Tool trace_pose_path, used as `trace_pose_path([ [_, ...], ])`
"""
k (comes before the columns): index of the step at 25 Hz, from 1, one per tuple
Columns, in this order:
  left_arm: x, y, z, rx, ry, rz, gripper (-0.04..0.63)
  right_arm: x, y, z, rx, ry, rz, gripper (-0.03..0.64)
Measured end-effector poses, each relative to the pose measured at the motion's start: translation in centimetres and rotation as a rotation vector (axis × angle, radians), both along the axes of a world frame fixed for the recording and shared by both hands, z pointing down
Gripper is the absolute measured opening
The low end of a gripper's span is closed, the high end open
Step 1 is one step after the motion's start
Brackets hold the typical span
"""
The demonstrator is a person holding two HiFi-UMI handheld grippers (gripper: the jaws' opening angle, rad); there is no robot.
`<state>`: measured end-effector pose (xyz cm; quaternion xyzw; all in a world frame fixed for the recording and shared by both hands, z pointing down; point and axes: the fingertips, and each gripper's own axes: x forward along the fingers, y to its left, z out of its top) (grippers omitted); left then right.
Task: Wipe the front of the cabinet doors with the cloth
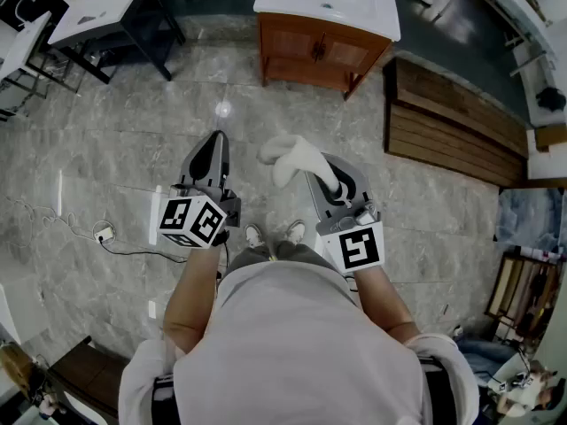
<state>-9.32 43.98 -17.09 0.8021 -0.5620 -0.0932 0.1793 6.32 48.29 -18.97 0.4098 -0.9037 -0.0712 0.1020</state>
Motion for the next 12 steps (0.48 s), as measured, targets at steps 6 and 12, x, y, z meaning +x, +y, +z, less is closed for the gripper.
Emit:
trace_pose_path([
  [6, 2.8, -0.8, 0.3, -0.003, -0.001, -0.012, 0.017, 3.1, -1.1, 0.4, 0.004, -0.015, -0.008, 0.081],
  [12, 5.0, -1.3, 0.8, 0.004, -0.003, -0.051, 0.017, 5.7, -2.3, 1.0, 0.006, -0.029, -0.034, 0.081],
])
